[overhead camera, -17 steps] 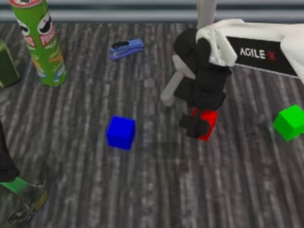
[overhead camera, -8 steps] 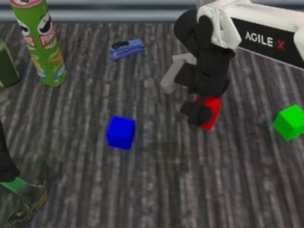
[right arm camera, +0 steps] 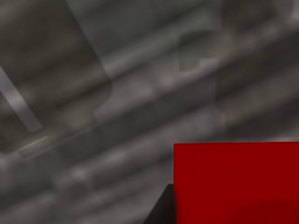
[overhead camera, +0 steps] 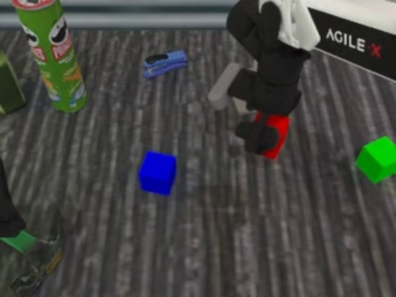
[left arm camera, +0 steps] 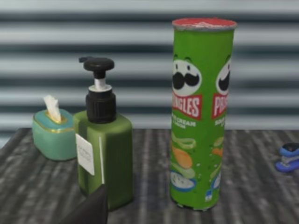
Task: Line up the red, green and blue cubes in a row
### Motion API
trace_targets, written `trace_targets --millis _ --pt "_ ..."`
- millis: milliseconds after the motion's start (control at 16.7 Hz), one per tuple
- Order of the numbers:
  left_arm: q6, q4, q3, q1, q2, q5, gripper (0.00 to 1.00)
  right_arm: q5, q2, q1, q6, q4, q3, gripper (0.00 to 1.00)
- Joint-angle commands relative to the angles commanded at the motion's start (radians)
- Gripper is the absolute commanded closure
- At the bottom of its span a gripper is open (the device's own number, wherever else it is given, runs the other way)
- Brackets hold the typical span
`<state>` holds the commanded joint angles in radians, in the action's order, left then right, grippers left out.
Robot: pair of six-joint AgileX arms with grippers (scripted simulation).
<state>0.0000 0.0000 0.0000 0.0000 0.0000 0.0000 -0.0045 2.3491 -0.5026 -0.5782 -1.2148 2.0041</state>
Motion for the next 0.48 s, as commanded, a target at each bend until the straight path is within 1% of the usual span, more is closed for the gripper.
trace_targets --millis 180,480 --pt "0.000 0.000 0.000 0.000 0.000 0.000 0.00 0.000 0.007 -0.066 -0.002 -0.015 0.022 1.00" --pt "0.000 0.000 0.000 0.000 0.000 0.000 0.00 -0.002 0.022 -0.283 -0.001 -0.065 0.086 1.00"
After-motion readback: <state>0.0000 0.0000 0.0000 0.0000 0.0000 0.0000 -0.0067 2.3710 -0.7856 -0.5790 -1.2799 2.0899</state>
